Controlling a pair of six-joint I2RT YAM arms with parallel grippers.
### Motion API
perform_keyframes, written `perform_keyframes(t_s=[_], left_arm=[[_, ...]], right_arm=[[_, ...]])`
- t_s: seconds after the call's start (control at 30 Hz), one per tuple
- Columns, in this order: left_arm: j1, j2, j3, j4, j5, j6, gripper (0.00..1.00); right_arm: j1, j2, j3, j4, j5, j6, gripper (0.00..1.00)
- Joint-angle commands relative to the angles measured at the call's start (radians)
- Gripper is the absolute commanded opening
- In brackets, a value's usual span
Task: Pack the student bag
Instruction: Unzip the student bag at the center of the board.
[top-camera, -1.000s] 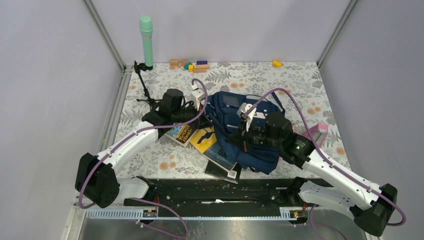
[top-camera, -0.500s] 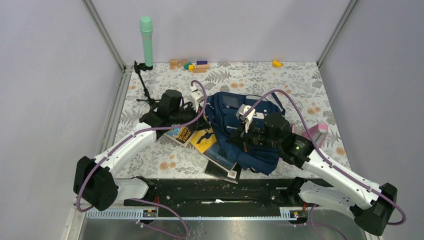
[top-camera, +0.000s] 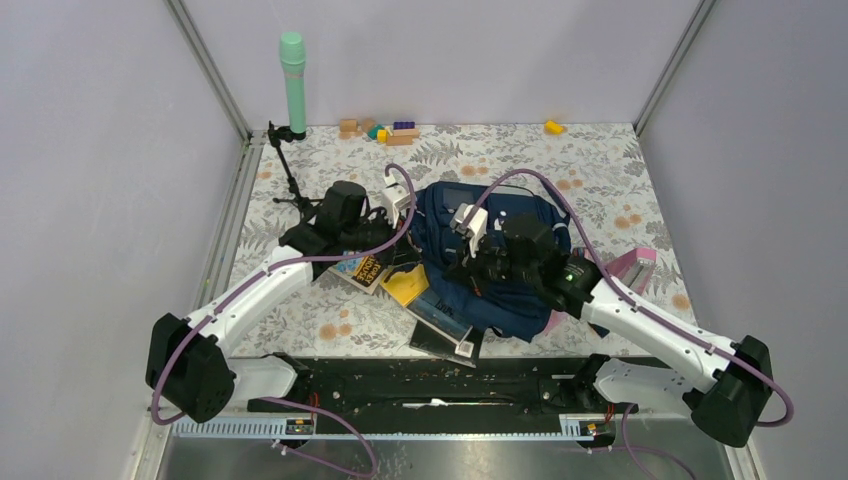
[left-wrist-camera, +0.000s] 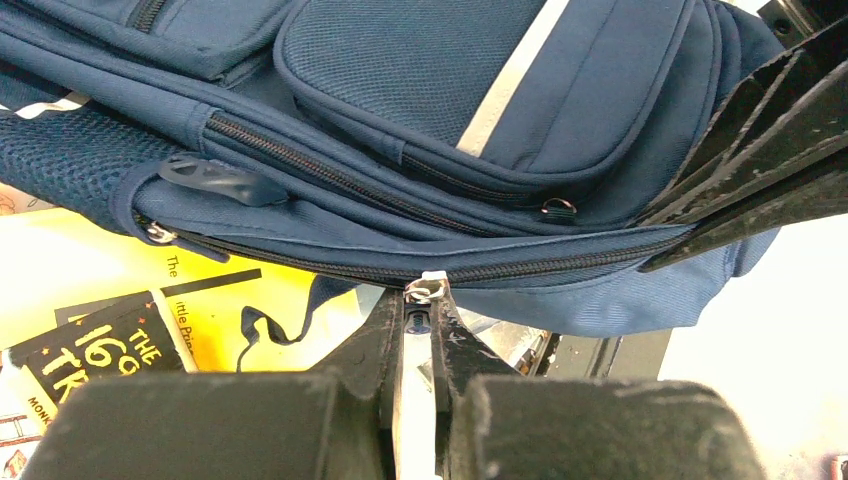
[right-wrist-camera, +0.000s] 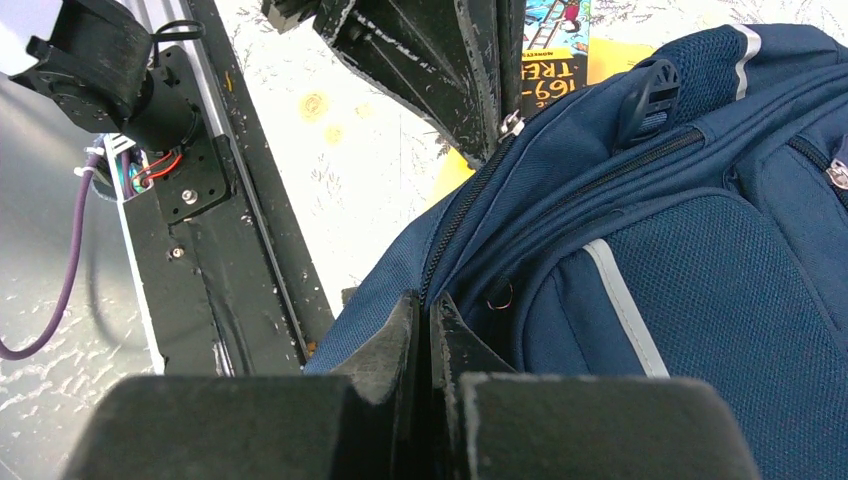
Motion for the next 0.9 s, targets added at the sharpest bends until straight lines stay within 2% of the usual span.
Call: perform_keyframes(t_s=[0.0, 0.37, 0.7, 0.8, 0.83, 0.87], left_arm=[[-0.017, -0.048, 0.062, 0.026, 0.059, 0.009, 0.0], [-0.03, -0.043, 0.085, 0.04, 0.127, -0.049, 0.0], [-0.036, -0.051, 0.09, 0.041, 0.116, -0.075, 0.0], [-0.036, -0.044, 0.095, 0.029, 0.059, -0.095, 0.0], [-0.036, -0.036, 0.104, 0.012, 0.027, -0.098, 0.0], [-0.035, -0.021, 0.119, -0.02, -0.014, -0.097, 0.0]], right_arm=[[-0.021, 0.031, 0.074, 0.058, 0.055, -0.041, 0.0], [-0.039, 0.183, 0.144, 0.136, 0.079, -0.049, 0.0], [-0.039, 0.308, 0.23, 0.2, 0.098, 0.004, 0.0], [-0.039, 0.295, 0.233, 0.184, 0.13, 0.01, 0.0], [-0.039, 0.285, 0.23, 0.174, 0.137, 0.013, 0.08], [-0.04, 0.263, 0.233, 0.158, 0.144, 0.016, 0.23]])
